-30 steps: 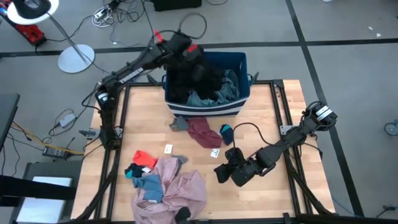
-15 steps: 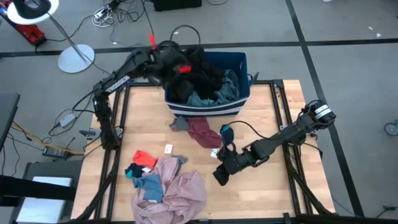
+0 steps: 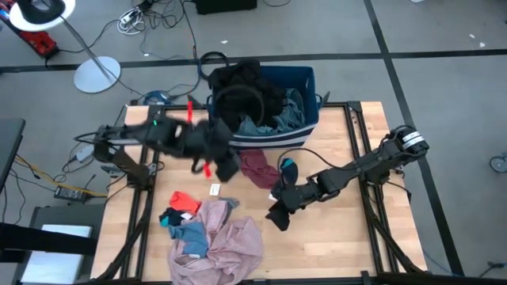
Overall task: Sort clothes
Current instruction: Put the blue sock into the blue bin
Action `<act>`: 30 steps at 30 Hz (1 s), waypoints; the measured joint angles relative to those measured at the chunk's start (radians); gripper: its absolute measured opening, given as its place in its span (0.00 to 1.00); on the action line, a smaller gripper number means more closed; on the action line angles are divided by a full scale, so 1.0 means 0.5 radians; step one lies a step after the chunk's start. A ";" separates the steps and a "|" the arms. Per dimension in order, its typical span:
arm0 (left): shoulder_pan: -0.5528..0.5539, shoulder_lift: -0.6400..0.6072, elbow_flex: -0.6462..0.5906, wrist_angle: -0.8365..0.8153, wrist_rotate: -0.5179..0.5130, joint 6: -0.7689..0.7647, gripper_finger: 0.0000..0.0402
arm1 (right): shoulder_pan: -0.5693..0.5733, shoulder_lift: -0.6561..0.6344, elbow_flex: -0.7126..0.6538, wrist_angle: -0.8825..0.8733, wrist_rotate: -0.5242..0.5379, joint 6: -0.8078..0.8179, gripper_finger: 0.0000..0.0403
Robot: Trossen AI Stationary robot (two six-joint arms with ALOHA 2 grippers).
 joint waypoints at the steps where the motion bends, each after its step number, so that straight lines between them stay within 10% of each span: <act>1: -0.047 -0.048 -0.137 0.118 -0.001 -0.024 0.37 | -0.006 -0.005 0.000 0.011 -0.011 0.000 0.42; 15: -0.532 -0.850 -1.789 1.380 0.208 -0.421 0.37 | -0.029 -0.013 0.017 0.244 -0.039 0.037 0.42; 30: -0.752 -1.072 -2.258 1.447 0.470 -0.459 0.37 | -0.108 -0.013 0.017 0.235 0.091 0.146 0.42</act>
